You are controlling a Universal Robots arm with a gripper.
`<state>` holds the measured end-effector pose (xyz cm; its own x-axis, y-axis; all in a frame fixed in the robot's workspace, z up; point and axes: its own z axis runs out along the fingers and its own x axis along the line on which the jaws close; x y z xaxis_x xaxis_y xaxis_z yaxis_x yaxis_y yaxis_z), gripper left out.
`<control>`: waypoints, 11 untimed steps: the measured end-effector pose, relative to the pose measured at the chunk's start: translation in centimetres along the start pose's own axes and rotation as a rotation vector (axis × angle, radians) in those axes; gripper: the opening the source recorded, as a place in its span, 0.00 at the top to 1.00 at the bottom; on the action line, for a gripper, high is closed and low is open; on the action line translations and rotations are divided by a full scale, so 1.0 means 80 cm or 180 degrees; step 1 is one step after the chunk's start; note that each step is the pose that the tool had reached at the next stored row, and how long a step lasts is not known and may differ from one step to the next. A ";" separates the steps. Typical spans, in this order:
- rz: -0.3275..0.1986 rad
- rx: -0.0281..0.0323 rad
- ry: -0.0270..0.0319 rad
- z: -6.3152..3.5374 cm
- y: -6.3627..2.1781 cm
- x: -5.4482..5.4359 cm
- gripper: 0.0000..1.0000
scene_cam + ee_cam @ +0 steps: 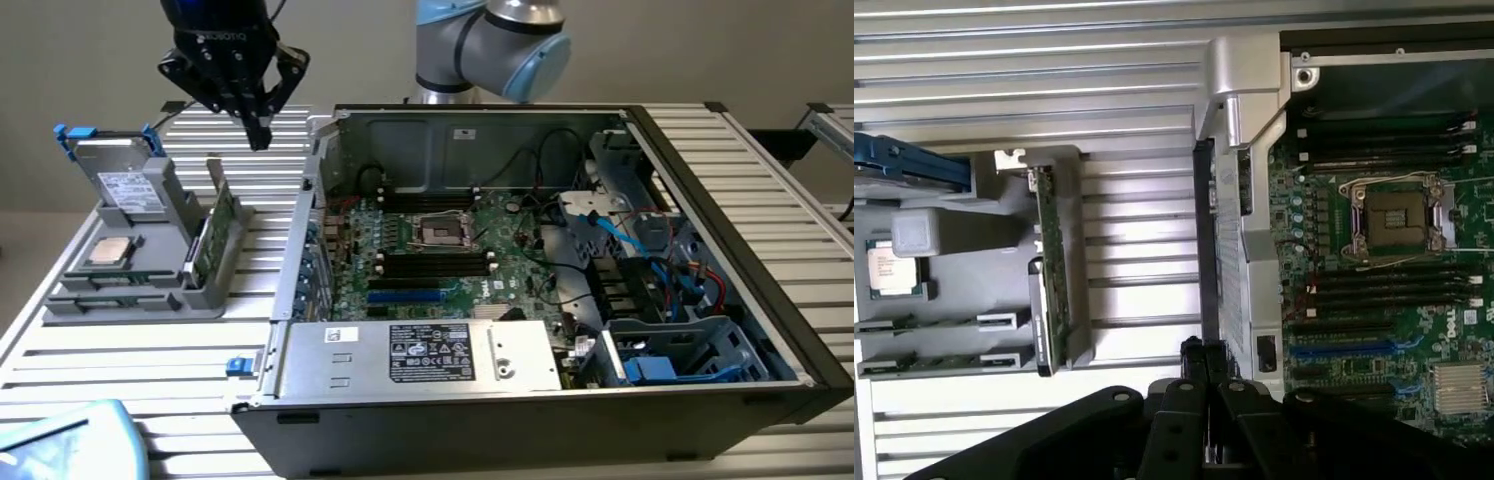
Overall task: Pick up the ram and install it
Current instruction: 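Reach for the ram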
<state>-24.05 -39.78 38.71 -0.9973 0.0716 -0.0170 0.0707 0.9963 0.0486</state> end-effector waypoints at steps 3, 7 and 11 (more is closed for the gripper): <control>-0.0002 0.0006 0.0008 0.004 -0.001 0.016 0.90; -0.0002 0.0014 0.0034 0.008 -0.003 0.038 0.90; -0.0001 0.0018 0.0071 0.013 -0.005 0.059 0.90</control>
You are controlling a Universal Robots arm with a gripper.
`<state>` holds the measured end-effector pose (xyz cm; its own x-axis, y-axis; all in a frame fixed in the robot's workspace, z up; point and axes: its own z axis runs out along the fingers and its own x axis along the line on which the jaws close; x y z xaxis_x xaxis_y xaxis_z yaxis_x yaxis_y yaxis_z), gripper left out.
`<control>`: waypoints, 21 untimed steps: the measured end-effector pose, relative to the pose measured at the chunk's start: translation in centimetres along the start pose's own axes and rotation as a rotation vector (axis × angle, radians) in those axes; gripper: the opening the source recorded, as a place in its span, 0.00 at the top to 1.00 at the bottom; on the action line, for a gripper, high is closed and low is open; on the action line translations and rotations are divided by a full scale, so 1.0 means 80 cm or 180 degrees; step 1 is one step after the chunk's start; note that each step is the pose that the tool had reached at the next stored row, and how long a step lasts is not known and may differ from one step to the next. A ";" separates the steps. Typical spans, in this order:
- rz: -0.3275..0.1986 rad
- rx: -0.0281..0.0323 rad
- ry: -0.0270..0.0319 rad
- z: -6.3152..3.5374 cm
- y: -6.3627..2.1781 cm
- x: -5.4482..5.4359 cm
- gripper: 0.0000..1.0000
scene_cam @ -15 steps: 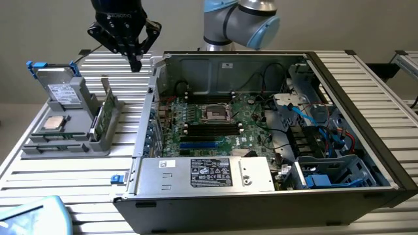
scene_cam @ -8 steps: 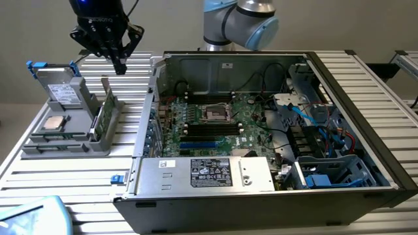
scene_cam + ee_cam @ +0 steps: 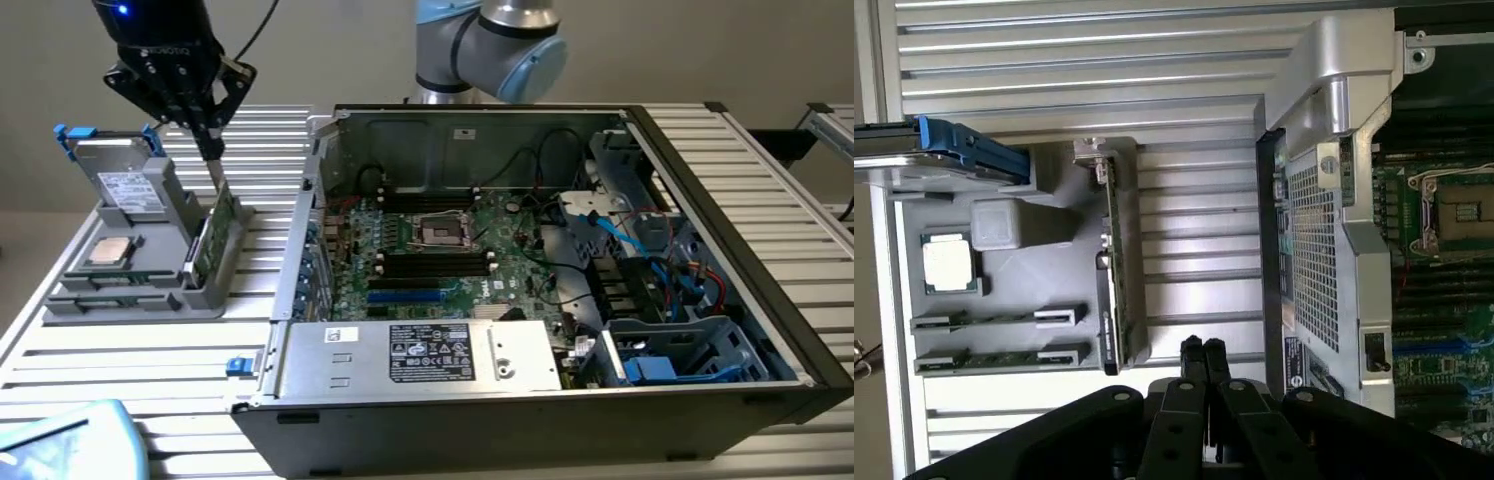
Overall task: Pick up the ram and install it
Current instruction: 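Reach for the ram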
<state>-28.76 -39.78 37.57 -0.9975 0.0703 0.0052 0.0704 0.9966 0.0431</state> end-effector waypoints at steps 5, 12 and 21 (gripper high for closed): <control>0.0001 0.0002 0.0031 0.009 -0.003 0.028 0.90; 0.0006 0.0010 0.0140 0.016 -0.006 0.062 0.90; 0.0007 0.0014 0.0190 0.030 -0.014 0.101 0.90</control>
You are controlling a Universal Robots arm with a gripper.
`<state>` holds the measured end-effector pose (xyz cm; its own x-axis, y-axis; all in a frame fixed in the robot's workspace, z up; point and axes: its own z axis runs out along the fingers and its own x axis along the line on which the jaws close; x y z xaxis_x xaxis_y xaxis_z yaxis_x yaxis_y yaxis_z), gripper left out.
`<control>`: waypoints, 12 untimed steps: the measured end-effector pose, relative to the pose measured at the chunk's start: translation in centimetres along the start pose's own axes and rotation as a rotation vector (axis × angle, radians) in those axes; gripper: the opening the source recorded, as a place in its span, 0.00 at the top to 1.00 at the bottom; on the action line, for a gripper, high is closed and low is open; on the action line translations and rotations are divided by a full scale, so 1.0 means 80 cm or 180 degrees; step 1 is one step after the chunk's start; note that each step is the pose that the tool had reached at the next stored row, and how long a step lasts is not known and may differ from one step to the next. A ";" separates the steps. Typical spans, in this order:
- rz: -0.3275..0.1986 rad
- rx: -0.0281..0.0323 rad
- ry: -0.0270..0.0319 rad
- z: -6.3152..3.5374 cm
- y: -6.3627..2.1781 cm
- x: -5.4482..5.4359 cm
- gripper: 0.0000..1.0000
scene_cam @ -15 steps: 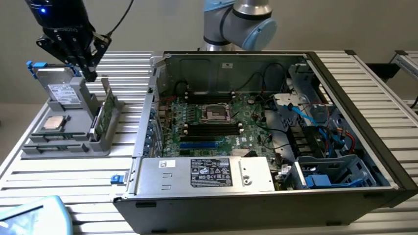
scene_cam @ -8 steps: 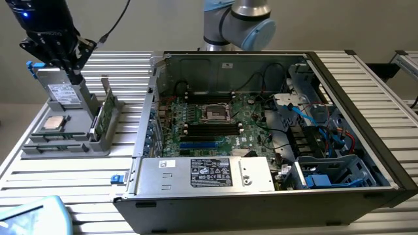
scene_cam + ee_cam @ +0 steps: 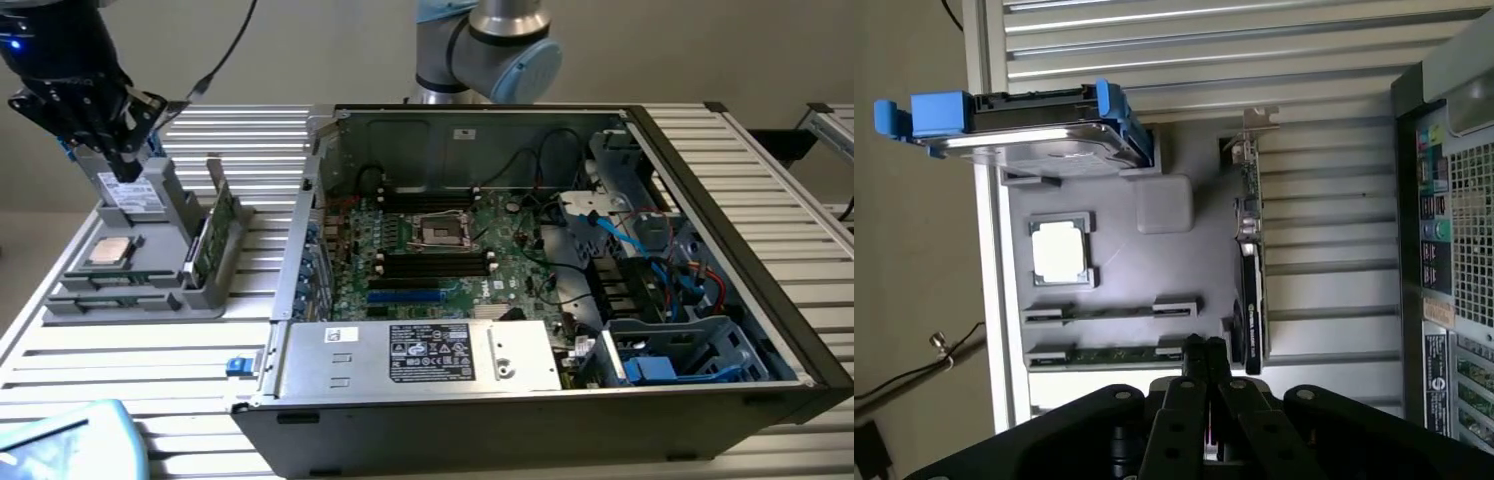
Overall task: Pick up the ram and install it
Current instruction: 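Reach for the ram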
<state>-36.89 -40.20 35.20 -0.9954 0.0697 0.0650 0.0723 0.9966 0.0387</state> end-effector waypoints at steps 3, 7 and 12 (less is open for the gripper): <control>-0.0002 0.0001 0.0015 0.004 -0.004 0.007 0.90; -0.0005 0.0003 0.0034 0.008 -0.011 0.014 0.90; -0.0009 0.0004 0.0056 0.013 -0.021 0.023 0.90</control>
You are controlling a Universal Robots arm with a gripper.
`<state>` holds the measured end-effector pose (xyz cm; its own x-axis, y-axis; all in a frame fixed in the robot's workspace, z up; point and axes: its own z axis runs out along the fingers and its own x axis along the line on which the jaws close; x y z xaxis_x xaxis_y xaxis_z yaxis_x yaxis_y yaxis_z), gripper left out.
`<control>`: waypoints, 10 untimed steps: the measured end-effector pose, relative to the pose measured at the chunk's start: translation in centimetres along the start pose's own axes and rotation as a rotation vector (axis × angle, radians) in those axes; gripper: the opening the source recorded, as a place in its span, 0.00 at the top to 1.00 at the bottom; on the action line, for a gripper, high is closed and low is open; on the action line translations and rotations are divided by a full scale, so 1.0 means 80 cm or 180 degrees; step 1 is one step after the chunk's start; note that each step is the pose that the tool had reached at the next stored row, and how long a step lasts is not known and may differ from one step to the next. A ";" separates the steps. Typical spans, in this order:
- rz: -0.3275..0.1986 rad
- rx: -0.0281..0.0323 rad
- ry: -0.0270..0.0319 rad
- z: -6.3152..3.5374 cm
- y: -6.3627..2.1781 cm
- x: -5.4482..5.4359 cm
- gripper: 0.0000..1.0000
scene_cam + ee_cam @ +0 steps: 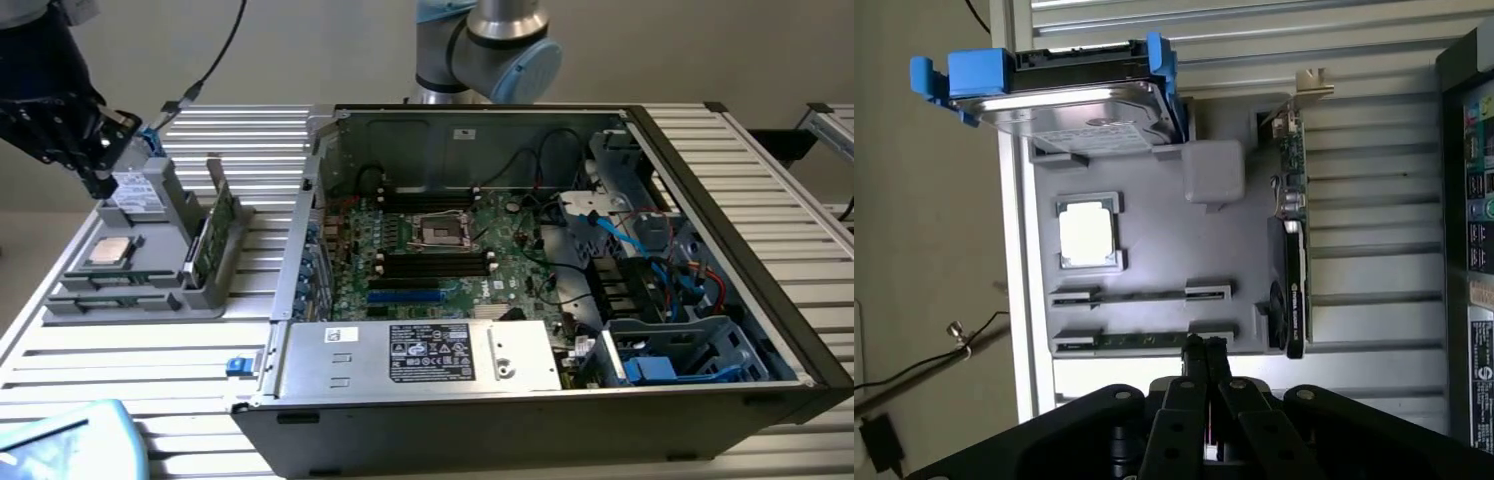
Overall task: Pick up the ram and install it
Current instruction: 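Reach for the ram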
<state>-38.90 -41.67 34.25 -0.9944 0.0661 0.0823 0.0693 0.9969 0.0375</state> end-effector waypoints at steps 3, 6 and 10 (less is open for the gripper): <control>-0.0004 0.0002 0.0016 0.003 -0.006 0.004 0.90; -0.0011 0.0004 0.0040 0.005 -0.012 0.006 0.90; -0.0023 0.0008 0.0080 0.009 -0.021 0.007 0.90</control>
<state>-39.64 -43.28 33.54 -0.9925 0.0579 0.1072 0.0621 0.9974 0.0358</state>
